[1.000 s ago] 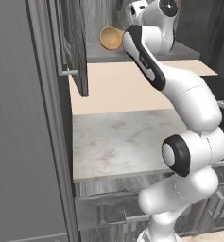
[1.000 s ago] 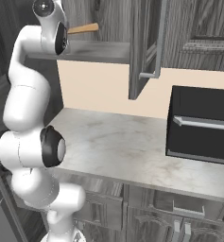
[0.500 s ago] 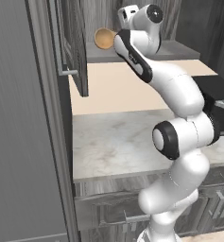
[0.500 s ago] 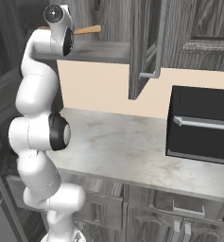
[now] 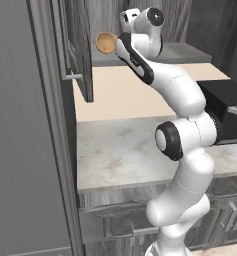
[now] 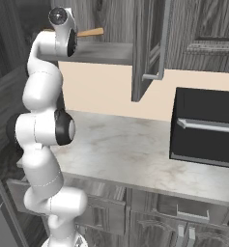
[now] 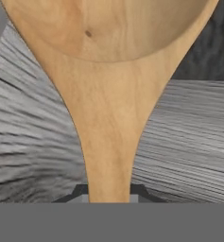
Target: Organize the utensils by type. Pick up the wooden spoons from the counter and place them in the open cabinet. Then pick up the metallic utensils from the counter and place them in the open drawer.
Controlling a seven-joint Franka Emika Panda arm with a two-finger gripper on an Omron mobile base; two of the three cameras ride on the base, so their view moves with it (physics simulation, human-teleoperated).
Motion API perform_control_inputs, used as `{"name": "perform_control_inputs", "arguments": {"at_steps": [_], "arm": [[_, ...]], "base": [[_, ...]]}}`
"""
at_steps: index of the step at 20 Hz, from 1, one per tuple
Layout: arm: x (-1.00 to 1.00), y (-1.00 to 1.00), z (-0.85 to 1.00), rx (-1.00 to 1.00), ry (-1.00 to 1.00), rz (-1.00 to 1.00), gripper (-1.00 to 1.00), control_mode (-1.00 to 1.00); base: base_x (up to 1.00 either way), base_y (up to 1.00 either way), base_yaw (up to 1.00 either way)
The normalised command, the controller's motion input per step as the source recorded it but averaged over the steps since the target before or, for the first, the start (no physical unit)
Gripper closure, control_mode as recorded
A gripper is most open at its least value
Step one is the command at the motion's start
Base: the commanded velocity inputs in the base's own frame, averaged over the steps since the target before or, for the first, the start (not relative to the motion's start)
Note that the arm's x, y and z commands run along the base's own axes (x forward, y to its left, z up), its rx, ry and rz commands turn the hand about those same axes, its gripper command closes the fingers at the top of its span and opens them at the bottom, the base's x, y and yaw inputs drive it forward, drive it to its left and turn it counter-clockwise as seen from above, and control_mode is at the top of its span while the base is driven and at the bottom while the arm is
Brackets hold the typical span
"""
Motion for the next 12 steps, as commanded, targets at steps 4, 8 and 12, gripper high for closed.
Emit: {"name": "perform_control_inputs", "arguments": {"at_steps": [4, 8, 12], "arm": [[0.38, 0.03, -0.17, 0.00, 0.00, 0.00, 1.00, -1.00], [0.40, 0.03, -0.07, 0.00, 0.02, 0.00, 1.00, -1.00], [0.40, 0.03, -0.05, 0.00, 0.02, 0.00, 1.00, -1.00]], "base": [[0.00, 0.00, 0.00], [0.00, 0.00, 0.00], [0.00, 0.00, 0.00]]}}
